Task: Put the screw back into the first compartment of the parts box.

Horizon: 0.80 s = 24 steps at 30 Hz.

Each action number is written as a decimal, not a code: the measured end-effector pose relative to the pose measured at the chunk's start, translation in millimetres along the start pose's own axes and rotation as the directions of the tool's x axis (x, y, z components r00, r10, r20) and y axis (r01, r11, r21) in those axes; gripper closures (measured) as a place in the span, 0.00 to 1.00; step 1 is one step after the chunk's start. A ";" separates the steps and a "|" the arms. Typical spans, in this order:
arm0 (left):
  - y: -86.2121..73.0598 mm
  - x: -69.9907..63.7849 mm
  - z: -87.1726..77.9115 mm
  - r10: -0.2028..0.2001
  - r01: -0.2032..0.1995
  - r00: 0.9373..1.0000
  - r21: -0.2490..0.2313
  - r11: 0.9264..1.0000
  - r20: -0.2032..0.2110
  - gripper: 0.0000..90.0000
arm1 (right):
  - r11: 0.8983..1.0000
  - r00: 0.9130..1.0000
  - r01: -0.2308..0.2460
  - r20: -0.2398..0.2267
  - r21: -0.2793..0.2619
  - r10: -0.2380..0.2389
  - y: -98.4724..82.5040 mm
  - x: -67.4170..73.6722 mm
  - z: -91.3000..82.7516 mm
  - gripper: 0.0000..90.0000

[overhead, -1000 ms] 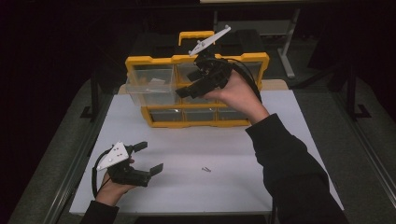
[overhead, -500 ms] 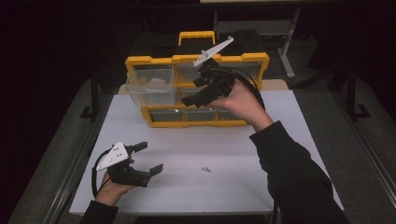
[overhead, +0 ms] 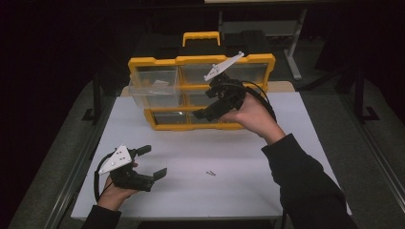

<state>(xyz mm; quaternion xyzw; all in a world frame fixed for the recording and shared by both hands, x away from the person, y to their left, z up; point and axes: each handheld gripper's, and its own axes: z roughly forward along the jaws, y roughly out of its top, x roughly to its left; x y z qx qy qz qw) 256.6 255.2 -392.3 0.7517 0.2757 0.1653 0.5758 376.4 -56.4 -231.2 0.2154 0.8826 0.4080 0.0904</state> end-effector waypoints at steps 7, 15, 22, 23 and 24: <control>0.3 -0.2 -0.6 0.000 0.000 1.000 0.003 1.000 0.000 0.02 | 1.000 1.000 -0.006 0.007 0.014 0.005 -12.8 1.5 3.1 0.15; 0.1 0.9 -1.1 0.009 -0.009 1.000 0.011 1.000 0.002 0.02 | 1.000 1.000 -0.010 0.000 0.022 0.010 -25.8 3.0 8.8 0.15; -0.3 0.4 -1.6 -0.004 0.004 1.000 0.008 1.000 -0.004 0.02 | 0.999 1.000 -0.020 -0.005 0.034 0.021 -41.5 3.9 14.5 0.16; -0.5 0.3 -1.3 -0.004 0.004 1.000 0.006 1.000 -0.005 0.02 | 0.999 1.000 -0.022 -0.006 0.034 0.022 -43.8 4.1 15.5 0.16; -0.5 0.3 -1.3 -0.004 0.004 1.000 0.006 1.000 -0.005 0.02 | 0.999 1.000 -0.022 -0.006 0.034 0.022 -43.8 4.1 15.5 0.16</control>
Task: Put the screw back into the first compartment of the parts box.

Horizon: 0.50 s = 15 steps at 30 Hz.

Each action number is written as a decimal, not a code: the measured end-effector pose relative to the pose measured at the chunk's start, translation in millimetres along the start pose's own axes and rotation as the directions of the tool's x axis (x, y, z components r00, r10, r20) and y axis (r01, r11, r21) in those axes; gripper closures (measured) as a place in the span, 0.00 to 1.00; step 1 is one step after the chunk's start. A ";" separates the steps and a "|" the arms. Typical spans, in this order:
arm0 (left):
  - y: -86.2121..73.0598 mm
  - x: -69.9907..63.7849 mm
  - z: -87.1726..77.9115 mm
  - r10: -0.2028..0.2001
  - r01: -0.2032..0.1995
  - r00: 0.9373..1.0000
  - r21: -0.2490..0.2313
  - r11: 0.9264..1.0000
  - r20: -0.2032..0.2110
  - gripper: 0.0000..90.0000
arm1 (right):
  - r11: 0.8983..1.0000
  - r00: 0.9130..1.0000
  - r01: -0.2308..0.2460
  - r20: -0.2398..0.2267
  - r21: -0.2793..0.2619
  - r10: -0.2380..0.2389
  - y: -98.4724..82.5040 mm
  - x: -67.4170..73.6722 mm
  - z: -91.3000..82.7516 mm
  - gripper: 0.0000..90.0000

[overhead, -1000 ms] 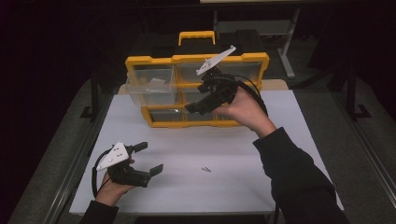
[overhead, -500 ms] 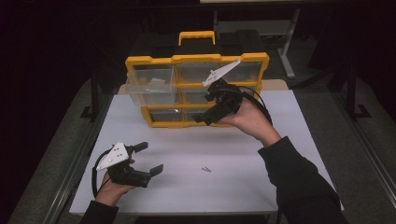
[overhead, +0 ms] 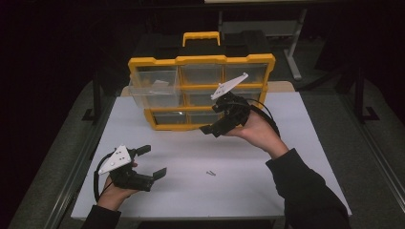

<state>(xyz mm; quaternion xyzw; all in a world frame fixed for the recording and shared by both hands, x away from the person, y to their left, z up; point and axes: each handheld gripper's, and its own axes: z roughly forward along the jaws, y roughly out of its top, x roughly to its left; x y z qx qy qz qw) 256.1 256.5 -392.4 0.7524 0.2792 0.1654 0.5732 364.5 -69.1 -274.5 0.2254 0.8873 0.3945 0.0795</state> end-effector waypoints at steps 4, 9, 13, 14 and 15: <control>-0.1 0.0 0.2 0.008 -0.008 1.000 -0.001 1.000 -0.001 0.02 | 1.000 1.000 0.004 0.001 0.007 -0.004 -7.3 1.2 4.2 0.16; -0.6 0.2 0.3 0.011 -0.011 1.000 -0.019 1.000 -0.004 0.02 | 1.000 1.000 0.007 0.001 0.011 -0.007 -14.5 3.6 10.4 0.16; -0.2 0.5 -0.6 0.014 -0.014 1.000 -0.012 1.000 -0.008 0.02 | 1.000 1.000 0.008 -0.005 0.017 -0.008 -20.0 4.9 14.7 0.16; -0.3 0.5 -0.5 0.015 -0.016 1.000 -0.012 1.000 -0.008 0.02 | 1.000 1.000 0.006 -0.009 0.025 -0.006 -23.8 5.9 17.7 0.16; -0.3 0.2 -0.1 0.015 -0.015 1.000 -0.011 1.000 -0.010 0.02 | 1.000 1.000 0.015 -0.005 0.025 -0.015 -26.1 5.6 19.5 0.16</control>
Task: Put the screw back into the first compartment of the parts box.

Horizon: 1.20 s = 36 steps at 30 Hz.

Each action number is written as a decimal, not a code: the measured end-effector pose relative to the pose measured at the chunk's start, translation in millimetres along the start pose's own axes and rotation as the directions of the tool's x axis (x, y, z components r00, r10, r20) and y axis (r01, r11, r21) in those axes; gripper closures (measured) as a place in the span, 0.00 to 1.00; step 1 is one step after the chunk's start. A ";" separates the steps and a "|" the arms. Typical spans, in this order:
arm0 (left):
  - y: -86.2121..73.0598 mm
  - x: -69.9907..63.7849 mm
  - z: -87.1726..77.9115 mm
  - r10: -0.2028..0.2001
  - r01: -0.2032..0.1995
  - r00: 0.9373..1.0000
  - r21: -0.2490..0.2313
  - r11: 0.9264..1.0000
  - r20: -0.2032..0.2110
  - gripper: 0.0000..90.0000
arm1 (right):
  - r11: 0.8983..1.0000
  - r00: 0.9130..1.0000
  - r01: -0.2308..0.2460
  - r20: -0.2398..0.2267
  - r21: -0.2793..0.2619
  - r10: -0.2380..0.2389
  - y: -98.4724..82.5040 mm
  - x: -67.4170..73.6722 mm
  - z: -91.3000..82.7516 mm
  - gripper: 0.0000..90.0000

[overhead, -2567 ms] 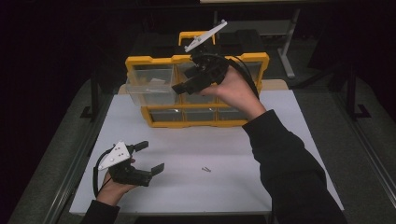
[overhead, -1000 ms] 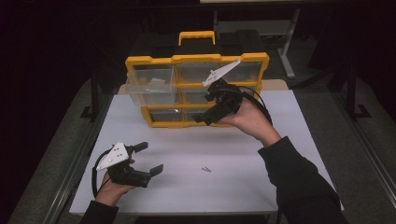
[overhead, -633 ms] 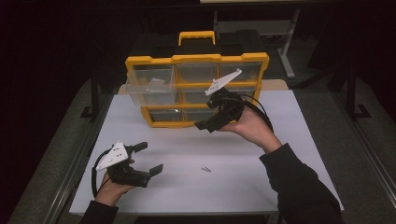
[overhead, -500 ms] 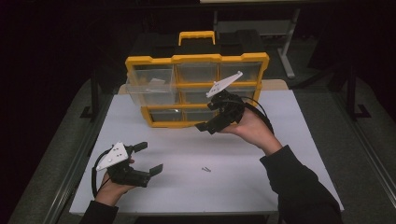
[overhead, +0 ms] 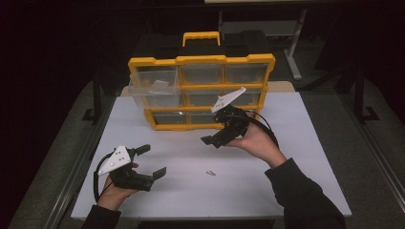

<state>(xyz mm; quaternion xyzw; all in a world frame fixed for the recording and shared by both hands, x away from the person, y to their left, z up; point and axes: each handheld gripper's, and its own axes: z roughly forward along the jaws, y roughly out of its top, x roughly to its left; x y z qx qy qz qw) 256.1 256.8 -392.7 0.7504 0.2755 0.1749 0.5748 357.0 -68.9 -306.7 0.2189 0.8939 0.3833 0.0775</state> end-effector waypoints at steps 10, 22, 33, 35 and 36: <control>0.0 -0.1 0.2 0.005 -0.005 1.000 0.012 1.000 0.000 0.02 | 0.999 0.999 -0.030 -0.016 0.016 0.030 -18.5 2.7 10.8 0.17; -0.1 0.7 -0.8 0.017 -0.017 1.000 0.022 1.000 0.001 0.02 | 0.998 0.998 -0.057 -0.019 0.028 0.058 -37.3 7.1 21.5 0.18; -0.5 0.1 -0.9 0.009 -0.009 1.000 0.022 1.000 0.000 0.02 | 0.998 0.998 -0.057 -0.027 0.038 0.058 -52.5 10.6 29.6 0.26; -0.5 0.0 -0.9 0.007 -0.007 1.000 0.020 1.000 0.000 0.02 | 0.997 0.997 -0.063 -0.031 0.048 0.065 -54.8 11.5 31.7 0.27; -0.5 0.0 -0.9 0.007 -0.007 1.000 0.020 1.000 0.000 0.02 | 0.997 0.998 -0.063 -0.028 0.055 0.064 -56.6 11.6 33.6 0.27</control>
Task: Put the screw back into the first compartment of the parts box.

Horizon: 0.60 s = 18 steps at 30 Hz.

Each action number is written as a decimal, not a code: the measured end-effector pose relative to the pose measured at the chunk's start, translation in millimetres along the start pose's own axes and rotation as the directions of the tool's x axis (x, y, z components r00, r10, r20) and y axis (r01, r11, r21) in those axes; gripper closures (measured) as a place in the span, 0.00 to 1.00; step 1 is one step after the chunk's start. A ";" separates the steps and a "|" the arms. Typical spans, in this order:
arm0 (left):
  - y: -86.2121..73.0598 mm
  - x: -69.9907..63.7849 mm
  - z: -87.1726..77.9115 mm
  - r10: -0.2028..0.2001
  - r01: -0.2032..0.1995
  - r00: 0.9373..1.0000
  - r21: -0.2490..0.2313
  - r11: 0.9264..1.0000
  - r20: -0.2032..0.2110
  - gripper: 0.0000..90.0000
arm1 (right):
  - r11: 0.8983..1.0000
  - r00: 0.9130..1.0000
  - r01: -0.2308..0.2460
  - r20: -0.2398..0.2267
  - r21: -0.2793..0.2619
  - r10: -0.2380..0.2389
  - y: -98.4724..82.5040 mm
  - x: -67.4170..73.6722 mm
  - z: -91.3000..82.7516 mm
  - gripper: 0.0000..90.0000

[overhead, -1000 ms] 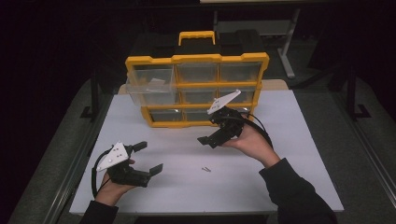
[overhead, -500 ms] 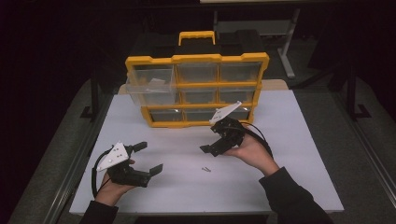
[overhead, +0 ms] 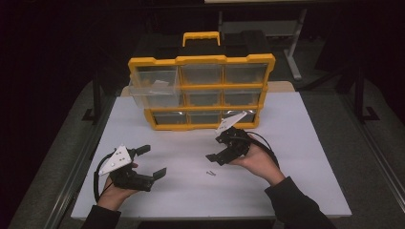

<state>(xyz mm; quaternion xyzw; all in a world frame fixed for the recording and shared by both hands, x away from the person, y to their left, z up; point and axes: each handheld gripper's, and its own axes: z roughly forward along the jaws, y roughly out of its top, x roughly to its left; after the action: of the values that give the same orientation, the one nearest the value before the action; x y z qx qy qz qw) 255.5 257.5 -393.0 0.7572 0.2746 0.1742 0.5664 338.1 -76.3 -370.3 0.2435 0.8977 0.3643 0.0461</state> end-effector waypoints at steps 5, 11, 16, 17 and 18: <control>0.0 -0.1 -0.1 -0.004 0.004 1.000 -0.007 1.000 0.002 0.02 | 1.000 1.000 0.011 0.001 0.012 -0.011 -5.3 -0.4 4.8 0.36; -0.3 -0.2 0.0 -0.004 0.004 1.000 -0.002 1.000 0.004 0.02 | 0.999 1.000 0.010 -0.012 0.042 -0.010 -12.1 -0.8 12.2 0.48; -0.2 -0.3 -0.2 -0.002 0.002 1.000 0.000 1.000 0.005 0.02 | 0.998 1.000 0.010 -0.021 0.063 -0.008 -18.0 -1.3 18.7 0.62; -0.2 -0.4 -0.2 -0.002 0.002 1.000 0.000 1.000 0.004 0.02 | 0.998 1.000 0.011 -0.026 0.066 -0.009 -19.0 -1.6 19.8 0.64; -0.2 -0.4 -0.1 -0.003 0.003 1.000 -0.001 1.000 0.005 0.02 | 0.997 1.000 0.009 -0.029 0.072 -0.007 -20.1 -1.7 20.9 0.66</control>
<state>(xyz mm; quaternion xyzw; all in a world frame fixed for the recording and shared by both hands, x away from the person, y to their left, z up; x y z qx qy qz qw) 255.0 257.4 -393.1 0.7570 0.2743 0.1718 0.5676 336.9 -76.3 -399.3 0.2360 0.9118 0.3350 0.0257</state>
